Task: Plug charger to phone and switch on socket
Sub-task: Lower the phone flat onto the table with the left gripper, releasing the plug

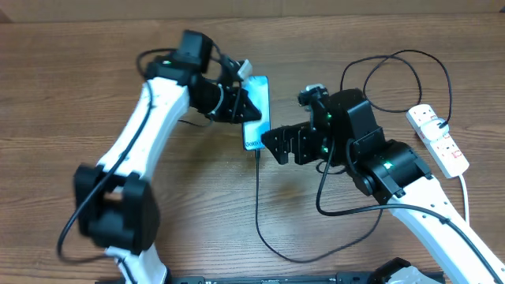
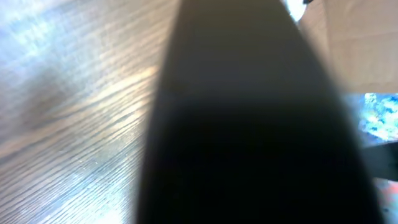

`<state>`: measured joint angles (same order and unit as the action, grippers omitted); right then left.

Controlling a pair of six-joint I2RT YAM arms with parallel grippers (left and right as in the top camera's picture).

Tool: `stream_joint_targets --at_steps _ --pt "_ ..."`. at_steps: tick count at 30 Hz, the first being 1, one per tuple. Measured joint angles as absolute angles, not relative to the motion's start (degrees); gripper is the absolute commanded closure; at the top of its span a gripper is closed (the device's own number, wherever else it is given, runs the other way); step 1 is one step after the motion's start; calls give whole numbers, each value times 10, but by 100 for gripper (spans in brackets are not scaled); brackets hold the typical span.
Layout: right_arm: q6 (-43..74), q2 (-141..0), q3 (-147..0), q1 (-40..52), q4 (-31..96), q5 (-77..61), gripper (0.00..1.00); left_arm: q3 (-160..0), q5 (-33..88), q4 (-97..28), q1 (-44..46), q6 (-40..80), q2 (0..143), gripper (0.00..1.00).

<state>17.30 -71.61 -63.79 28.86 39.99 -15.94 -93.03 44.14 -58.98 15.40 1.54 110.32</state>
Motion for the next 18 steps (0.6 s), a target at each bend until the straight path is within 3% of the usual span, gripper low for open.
stream_joint_targets --at_steps 10,18 --pt "173 -716 -638 285 458 -57 0 -930 468 -621 158 16 1289 95" --pt "173 -716 -638 285 458 -27 0 -930 472 -634 167 20 1323 95"
